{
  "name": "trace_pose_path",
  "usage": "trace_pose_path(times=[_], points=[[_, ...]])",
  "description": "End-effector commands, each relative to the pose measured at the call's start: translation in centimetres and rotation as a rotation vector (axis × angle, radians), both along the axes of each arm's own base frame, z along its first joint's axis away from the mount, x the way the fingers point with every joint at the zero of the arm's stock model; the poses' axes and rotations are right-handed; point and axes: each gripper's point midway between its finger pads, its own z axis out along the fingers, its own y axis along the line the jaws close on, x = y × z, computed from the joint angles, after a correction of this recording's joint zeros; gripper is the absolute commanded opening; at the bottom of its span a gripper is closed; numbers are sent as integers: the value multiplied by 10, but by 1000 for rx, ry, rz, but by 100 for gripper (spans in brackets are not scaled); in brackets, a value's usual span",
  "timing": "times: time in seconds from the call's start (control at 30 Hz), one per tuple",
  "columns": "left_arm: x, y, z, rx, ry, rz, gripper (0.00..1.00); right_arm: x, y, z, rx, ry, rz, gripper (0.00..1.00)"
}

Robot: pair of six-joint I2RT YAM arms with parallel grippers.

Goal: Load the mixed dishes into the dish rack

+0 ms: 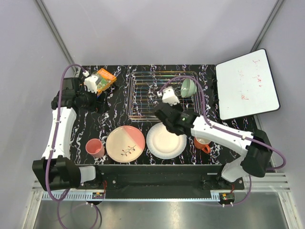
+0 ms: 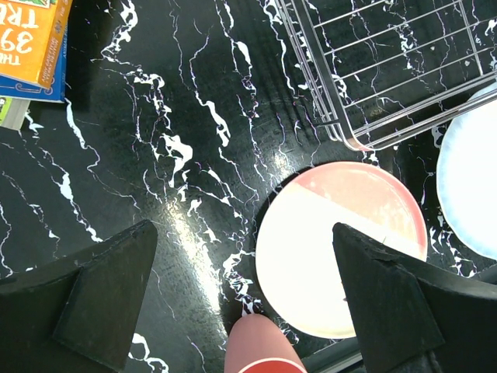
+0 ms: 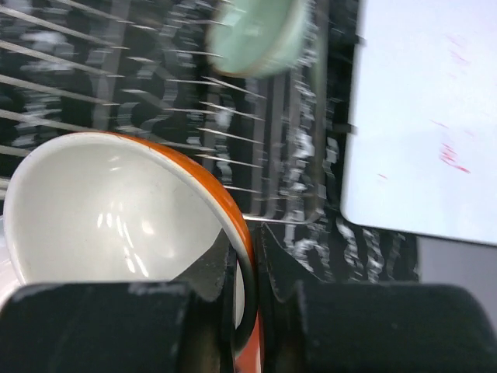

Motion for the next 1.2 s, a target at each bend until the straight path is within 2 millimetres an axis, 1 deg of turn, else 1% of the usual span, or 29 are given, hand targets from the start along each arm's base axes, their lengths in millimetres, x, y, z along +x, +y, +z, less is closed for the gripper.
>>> trace_pose_path(times=[0.0,0.07,0.17,0.27,0.3,0.37,0.4,0.47,0.5,0.57,0.6,0.67,0.7,0.73,0.87,1.0,1.1,1.13,1.17], points=[[10,0,7,1,-45,-13,99,21,-81,25,-90,-158,-335,0],[9,1,4,6,-40,-14,99,26,-106,27,-100,-167,-410,0],[8,2,-1,15,-28,-14,99,31,-129,24,-126,-164,-476,0],[7,2,-6,11,-14,-17,99,36,-135,23,-134,-181,-518,0],[6,1,-7,10,-11,-18,99,40,-138,19,-155,-177,-533,0],[7,1,-8,6,-10,-21,99,45,-141,19,-181,-193,-564,0],[8,0,-7,1,-11,-24,99,50,-141,11,-211,-179,-572,0],[9,-1,-7,-3,-11,-25,99,57,-139,8,-218,-182,-586,0],[9,-1,-6,-4,-11,-26,99,61,-138,-1,-243,-168,-592,0],[9,0,-7,-2,-11,-26,99,68,-138,-6,-268,-170,-608,0],[9,-1,-7,-2,-11,-28,99,72,-138,-16,-306,-152,-612,0],[8,-1,-9,-2,-7,-29,99,79,-137,-19,-322,-152,-623,0],[8,-1,-9,0,-8,-31,99,82,-136,-26,-340,-142,-623,0],[8,0,-9,0,-6,-28,99,85,-135,-24,-334,-144,-626,0],[6,1,-12,9,-2,-30,99,94,-130,-31,-342,-132,-622,0],[6,2,-15,16,3,-30,99,100,-123,-47,-356,-99,-602,0],[6,2,-16,15,7,-28,99,102,-119,-55,-325,-71,-587,0],[6,2,-17,14,9,-27,99,102,-117,-59,-318,-59,-581,4],[6,2,-16,14,9,-27,99,102,-117,-59,-312,-56,-579,15]])
